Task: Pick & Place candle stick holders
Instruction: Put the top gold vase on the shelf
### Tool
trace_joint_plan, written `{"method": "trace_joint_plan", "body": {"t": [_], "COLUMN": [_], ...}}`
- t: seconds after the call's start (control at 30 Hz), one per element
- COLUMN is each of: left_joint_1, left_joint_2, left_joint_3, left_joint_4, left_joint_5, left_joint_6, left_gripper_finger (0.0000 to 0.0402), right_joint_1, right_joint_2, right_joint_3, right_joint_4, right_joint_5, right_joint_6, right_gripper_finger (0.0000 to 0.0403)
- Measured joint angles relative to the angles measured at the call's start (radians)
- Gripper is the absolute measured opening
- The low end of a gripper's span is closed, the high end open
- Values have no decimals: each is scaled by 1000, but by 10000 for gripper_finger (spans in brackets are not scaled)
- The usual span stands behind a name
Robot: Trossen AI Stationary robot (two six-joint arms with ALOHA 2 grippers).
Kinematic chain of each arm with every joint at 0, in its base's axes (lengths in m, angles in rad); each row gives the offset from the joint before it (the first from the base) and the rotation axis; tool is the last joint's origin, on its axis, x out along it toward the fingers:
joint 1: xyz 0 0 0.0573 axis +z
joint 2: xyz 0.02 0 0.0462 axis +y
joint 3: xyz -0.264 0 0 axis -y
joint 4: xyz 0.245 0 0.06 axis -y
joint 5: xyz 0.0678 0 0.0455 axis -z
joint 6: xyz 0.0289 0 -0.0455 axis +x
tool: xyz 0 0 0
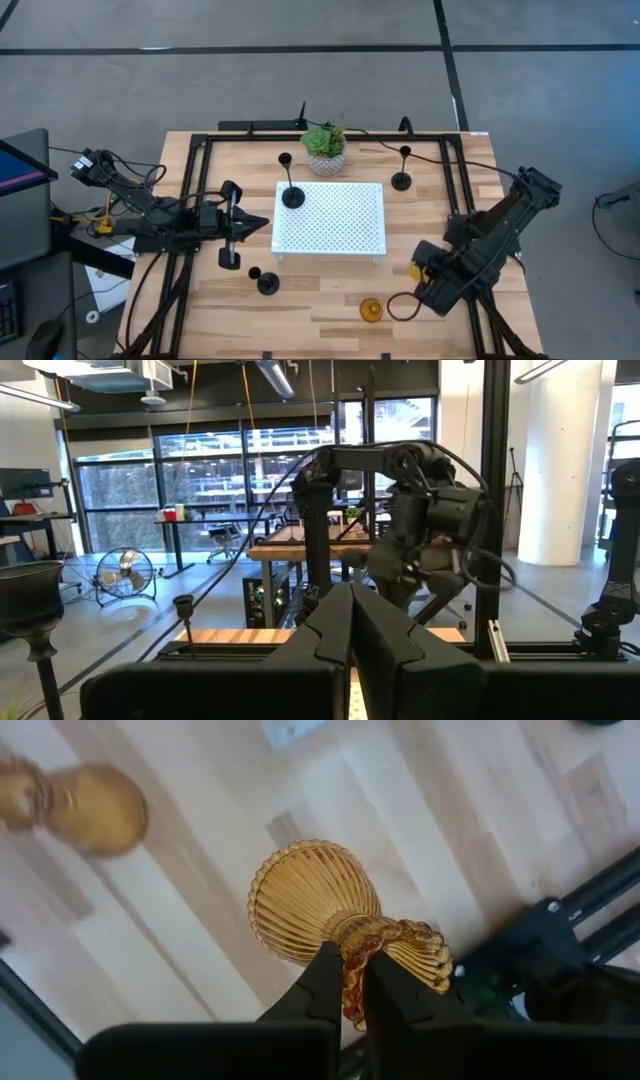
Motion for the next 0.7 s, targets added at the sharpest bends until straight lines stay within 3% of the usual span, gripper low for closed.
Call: {"method": "trace_joint_plan", "body": {"t": [0.27,0.7], "left_joint_1": [0,0], "left_joint_2": [0,0], "left_joint_3": [0,0], "left_joint_4": [0,0], "left_joint_5": [0,0], "left_joint_6": [0,0], "left_gripper_finger": [7,7], "right_joint_1": [-28,-140], "right_joint_2": [-50,-139], "right_joint_3": [-1,-1], "right_joint_4": [5,5], "right_joint_5": [90,187], "right_joint_6": [4,-130], "right_gripper_finger": [9,9]}}
